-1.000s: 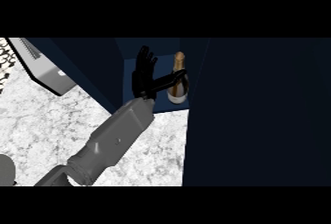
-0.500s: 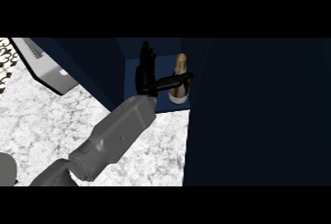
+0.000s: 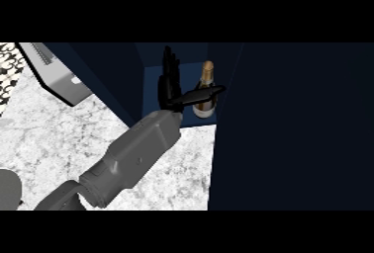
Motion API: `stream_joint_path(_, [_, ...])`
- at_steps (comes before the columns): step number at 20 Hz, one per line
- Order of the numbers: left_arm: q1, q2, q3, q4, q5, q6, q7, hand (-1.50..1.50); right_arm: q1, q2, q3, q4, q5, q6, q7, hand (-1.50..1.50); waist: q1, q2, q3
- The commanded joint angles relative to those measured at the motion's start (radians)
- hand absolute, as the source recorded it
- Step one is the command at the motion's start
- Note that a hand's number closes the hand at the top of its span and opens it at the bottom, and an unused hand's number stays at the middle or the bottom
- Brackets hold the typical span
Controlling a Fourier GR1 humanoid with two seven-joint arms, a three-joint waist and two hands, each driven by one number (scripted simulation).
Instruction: Pick up the wine, place it into the cabinet and close the cabinet
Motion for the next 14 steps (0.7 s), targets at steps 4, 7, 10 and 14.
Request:
stream_joint_path(4, [0.046,0.0,-0.047,-0.082,0.035,-0.014,-0.05,-1.5,0.045,-0.015,-0.018,-0.033,-0.02,0.014,-0.004,-1.5,0.027,-0.009,0.001])
stream_joint_path(7, [0.112,0.0,-0.087,-0.105,0.038,-0.053,-0.101,-1.5,-0.003,-0.037,-0.041,-0.059,-0.046,0.001,0.072,-1.5,0.034,-0.009,0.0])
stream_joint_path(10, [0.092,0.0,-0.117,-0.171,0.041,-0.013,-0.082,-1.5,0.023,-0.03,-0.05,-0.055,-0.04,-0.003,0.051,-1.5,0.054,-0.016,0.001])
stream_joint_path(14, [0.132,0.0,-0.145,-0.23,0.024,0.019,-0.077,-1.5,-0.035,-0.005,-0.034,0.005,0.03,-0.045,0.044,-1.5,0.08,-0.02,0.001])
